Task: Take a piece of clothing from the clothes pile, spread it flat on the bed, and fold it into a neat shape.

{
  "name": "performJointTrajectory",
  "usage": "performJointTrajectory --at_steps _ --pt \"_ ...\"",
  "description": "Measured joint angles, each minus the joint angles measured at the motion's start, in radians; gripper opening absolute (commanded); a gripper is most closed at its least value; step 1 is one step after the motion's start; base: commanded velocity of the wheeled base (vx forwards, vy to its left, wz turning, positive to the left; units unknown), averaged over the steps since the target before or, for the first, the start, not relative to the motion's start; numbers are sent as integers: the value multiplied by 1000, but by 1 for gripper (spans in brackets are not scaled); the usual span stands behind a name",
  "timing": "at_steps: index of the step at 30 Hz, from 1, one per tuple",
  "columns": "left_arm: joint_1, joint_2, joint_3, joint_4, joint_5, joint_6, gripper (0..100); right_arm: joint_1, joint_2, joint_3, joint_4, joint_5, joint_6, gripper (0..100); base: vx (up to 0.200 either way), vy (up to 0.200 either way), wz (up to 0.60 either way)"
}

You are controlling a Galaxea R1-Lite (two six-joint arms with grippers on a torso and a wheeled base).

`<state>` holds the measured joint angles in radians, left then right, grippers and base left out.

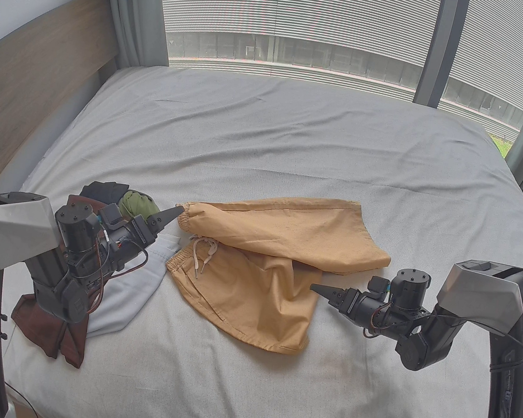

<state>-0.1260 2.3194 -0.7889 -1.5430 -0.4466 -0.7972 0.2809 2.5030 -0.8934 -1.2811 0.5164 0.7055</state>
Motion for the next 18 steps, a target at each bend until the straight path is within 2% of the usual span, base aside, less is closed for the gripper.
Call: performJointTrajectory --at_steps 9,18 --pt "0 5 14 1 0 5 100 34 24 -49 32 -5 53 100 0 0 0" --pt "3 15 15 1 1 5 100 52 58 -96 32 -49 102 100 0 0 0"
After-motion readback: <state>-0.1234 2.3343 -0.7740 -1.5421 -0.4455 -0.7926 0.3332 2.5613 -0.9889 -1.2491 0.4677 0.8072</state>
